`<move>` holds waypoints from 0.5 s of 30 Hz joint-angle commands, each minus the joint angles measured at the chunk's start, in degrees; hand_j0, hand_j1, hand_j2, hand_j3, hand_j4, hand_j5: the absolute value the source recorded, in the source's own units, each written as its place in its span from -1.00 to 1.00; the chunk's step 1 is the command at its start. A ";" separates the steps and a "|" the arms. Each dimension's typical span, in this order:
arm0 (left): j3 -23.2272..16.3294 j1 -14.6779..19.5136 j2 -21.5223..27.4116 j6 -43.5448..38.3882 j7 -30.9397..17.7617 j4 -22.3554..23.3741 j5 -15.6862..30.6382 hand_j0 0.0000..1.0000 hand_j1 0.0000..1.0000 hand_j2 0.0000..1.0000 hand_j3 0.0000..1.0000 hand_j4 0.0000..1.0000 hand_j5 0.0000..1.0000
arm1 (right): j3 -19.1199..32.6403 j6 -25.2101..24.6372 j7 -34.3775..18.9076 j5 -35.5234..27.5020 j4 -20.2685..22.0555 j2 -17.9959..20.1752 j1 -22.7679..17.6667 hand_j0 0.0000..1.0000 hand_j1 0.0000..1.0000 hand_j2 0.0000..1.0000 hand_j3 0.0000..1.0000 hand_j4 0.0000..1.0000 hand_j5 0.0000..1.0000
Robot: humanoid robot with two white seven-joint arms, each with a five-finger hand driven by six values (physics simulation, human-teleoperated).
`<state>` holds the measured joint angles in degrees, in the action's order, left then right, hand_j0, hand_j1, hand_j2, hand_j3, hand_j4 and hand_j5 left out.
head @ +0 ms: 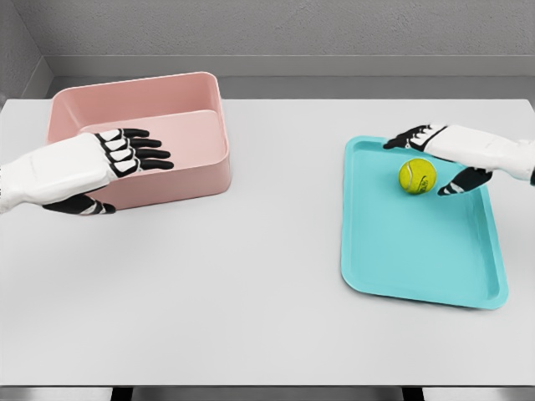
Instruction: Put the tennis from the blue tray into the pink basket with both arms
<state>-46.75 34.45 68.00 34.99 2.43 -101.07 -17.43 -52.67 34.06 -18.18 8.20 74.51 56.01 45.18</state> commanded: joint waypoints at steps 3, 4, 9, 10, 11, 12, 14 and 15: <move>-0.01 0.09 -1.65 0.01 0.21 0.00 0.46 1.00 1.00 1.00 1.00 1.00 1.00 | -2.17 -0.14 -1.42 1.03 -3.76 -2.39 1.40 1.00 1.00 1.00 1.00 1.00 1.00; -0.01 0.00 -1.65 0.01 0.21 0.00 0.46 1.00 1.00 1.00 1.00 1.00 1.00 | -3.75 -0.14 -1.60 1.03 -4.90 -2.92 2.37 1.00 1.00 1.00 1.00 1.00 1.00; -0.01 -0.09 -1.47 0.01 0.21 0.00 0.38 1.00 1.00 1.00 1.00 1.00 1.00 | -5.08 -0.31 -2.57 2.61 -5.35 -3.89 3.16 1.00 1.00 1.00 1.00 1.00 1.00; -0.01 -0.18 -1.38 0.01 0.21 0.00 0.38 1.00 1.00 1.00 1.00 1.00 1.00 | -5.16 -0.31 -2.57 2.53 -5.35 -3.89 3.16 1.00 1.00 1.00 1.00 1.00 1.00; -0.01 -0.18 -1.38 0.01 0.30 0.00 0.38 1.00 1.00 1.00 1.00 1.00 1.00 | -5.16 -0.31 -2.57 2.53 -5.35 -3.89 3.16 1.00 1.00 1.00 1.00 1.00 1.00; -0.01 -0.18 -1.29 0.01 0.30 0.00 0.38 1.00 1.00 1.00 1.00 1.00 1.00 | -5.34 -0.31 -2.65 2.61 -5.35 -3.89 3.16 1.00 1.00 1.00 1.00 1.00 1.00; -0.01 -0.18 -1.21 0.01 0.30 0.00 0.38 1.00 1.00 1.00 1.00 1.00 1.00 | -5.95 -1.37 -2.65 2.61 -5.43 -3.89 3.43 1.00 1.00 1.00 1.00 1.00 1.00; -0.01 -0.18 -1.21 0.01 0.30 0.00 0.38 1.00 1.00 1.00 1.00 1.00 1.00 | -6.13 -1.54 -2.65 2.61 -5.52 -4.06 3.52 1.00 1.00 1.00 1.00 1.00 1.00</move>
<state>-46.84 34.19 66.67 34.99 2.66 -101.07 -17.43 -58.43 33.07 -20.78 11.06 69.13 52.05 48.69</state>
